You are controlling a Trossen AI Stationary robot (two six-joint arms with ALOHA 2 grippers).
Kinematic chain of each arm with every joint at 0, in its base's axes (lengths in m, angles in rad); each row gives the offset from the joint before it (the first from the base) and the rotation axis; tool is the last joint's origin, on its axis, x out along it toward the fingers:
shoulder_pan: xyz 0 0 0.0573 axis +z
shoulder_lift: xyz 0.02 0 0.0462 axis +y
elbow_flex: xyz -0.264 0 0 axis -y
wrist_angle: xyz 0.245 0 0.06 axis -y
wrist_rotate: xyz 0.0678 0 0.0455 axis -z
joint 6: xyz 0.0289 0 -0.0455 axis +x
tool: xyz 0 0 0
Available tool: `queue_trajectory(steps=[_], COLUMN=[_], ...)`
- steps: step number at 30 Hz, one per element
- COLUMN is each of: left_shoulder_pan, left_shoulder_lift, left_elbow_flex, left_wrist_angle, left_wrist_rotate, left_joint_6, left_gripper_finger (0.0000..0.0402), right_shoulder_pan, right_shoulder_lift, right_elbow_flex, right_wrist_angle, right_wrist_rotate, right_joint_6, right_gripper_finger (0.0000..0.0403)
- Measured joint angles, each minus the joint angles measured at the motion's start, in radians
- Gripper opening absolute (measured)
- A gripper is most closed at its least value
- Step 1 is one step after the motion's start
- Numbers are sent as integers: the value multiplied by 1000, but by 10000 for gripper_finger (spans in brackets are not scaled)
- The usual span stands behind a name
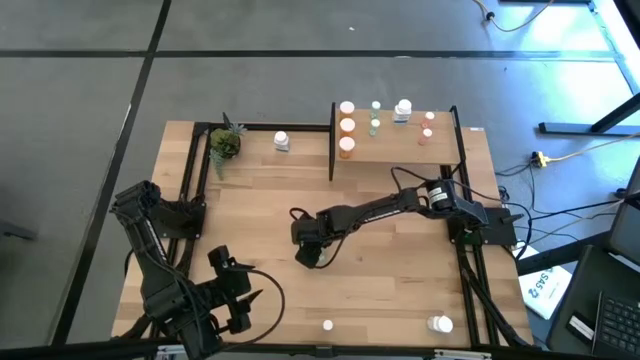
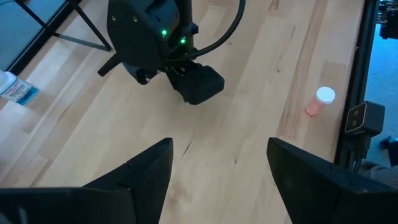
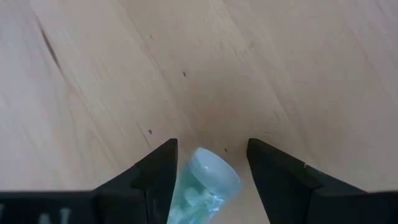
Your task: Pick and place medicine bottles onto shelf by color
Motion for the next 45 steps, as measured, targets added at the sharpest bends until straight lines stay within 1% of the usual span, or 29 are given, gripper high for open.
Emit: queue_trajectory(steps=[5,19,24,30,32,36,39,41,45], left_shoulder_pan=[0,0,0,0,0,0,0,0,0], left_shoulder_lift=[0,0,0,0,0,0,0,0,0], left_elbow_flex=[0,0,0,0,0,0,0,0,0], left_wrist_angle=[0,0,0,0,0,0,0,0,0], left_wrist_rotate=[0,0,0,2,11,31,31,31,31], left_joint_6=[0,0,0,0,0,0,1,9,27], left_gripper_finger=[254,254,254,254,254,254,254,254,254], right_shoulder_pan=[1,0,0,3,5,10,19,28,50], right_shoulder_lift=[1,0,1,3,3,3,3,2,1], right_elbow_flex=[0,1,16,77,94,113,113,114,114], right_wrist_angle=[-4,-59,-63,-91,-119,-171,-167,-162,-168], right_wrist_rotate=[5,2,8,114,131,133,125,101,77], right_joint_6=[9,152,114,72,71,97,153,186,182], right_gripper_finger=[200,200,200,200,200,200,200,200,200])
